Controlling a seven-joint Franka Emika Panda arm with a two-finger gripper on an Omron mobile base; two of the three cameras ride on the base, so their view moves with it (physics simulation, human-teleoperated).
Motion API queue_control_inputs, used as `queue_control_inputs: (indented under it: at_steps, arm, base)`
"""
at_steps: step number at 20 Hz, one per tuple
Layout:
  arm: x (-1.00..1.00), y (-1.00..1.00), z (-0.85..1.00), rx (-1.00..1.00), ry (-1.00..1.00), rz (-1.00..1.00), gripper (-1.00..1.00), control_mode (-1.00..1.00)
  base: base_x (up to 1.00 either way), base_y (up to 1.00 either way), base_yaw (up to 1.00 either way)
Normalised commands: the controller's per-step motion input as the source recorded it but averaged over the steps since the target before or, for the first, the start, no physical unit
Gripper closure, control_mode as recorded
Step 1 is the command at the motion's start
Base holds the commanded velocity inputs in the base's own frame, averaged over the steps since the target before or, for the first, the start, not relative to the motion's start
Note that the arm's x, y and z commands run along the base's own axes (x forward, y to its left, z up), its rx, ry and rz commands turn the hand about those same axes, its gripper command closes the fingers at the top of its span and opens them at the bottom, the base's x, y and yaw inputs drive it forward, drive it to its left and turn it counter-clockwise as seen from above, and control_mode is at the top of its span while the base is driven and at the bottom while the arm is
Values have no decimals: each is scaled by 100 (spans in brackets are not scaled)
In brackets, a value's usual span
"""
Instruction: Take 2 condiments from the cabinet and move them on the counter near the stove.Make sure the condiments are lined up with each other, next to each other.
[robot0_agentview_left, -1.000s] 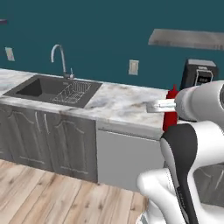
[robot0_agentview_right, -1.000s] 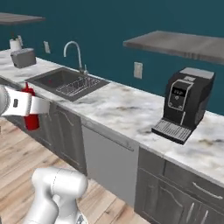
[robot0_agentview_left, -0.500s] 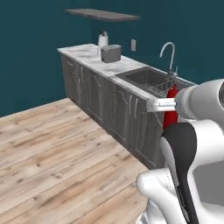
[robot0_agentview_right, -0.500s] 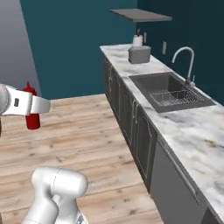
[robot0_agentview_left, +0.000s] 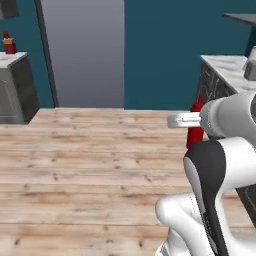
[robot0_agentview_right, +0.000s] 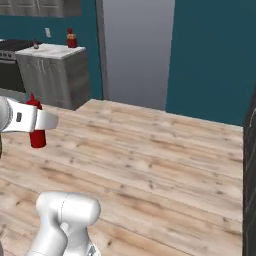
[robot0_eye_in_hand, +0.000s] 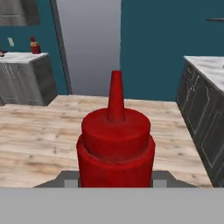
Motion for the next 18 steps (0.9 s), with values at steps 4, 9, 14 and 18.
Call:
queue_control_inputs:
  at_steps: [4, 9, 14, 18]
  arm:
    - [0, 0, 0, 0, 0, 0, 100, 100]
    - [0, 0, 0, 0, 0, 0, 100, 100]
    - [0, 0, 0, 0, 0, 0, 100, 100]
    - [0, 0, 0, 0, 0, 0, 100, 100]
  base:
    - [-3, 33, 93]
    - [42, 27, 62]
    - [100, 0, 1]
    - [100, -5, 0]
